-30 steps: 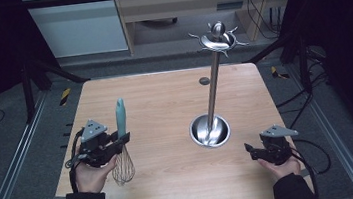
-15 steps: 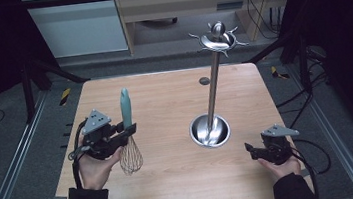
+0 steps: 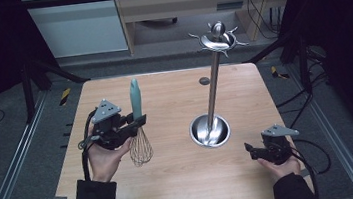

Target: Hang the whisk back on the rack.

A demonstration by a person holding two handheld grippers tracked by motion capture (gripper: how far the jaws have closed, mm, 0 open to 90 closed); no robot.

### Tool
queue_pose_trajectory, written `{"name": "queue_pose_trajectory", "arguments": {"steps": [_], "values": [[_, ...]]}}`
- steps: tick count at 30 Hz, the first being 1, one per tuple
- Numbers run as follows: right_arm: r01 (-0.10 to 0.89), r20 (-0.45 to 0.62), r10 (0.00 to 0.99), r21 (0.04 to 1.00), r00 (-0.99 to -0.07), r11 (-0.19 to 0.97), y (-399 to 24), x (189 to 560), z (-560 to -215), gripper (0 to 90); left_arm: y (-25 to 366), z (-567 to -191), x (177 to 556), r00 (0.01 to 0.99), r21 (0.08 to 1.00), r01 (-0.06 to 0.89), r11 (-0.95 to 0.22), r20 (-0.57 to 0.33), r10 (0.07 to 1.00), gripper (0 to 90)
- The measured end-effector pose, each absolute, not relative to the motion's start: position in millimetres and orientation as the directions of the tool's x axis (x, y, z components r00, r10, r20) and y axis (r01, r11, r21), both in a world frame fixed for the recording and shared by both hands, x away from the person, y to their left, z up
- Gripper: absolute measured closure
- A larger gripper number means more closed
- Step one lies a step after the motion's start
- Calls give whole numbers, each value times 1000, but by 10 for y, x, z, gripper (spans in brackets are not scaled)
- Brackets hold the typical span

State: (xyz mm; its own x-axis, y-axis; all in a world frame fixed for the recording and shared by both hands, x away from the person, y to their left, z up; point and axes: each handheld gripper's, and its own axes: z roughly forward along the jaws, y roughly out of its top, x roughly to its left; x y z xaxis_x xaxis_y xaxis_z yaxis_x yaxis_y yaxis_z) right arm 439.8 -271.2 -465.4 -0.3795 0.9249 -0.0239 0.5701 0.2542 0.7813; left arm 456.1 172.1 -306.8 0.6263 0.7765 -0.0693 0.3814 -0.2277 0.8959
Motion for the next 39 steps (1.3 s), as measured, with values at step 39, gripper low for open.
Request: {"name": "queue_pose_trajectory", "arguments": {"steps": [39], "values": [[567, -19, 923, 785, -383, 251, -2711, 4396, -4649, 263, 990, -2645, 4656, 719, 904, 309, -295, -19, 695, 693]]}}
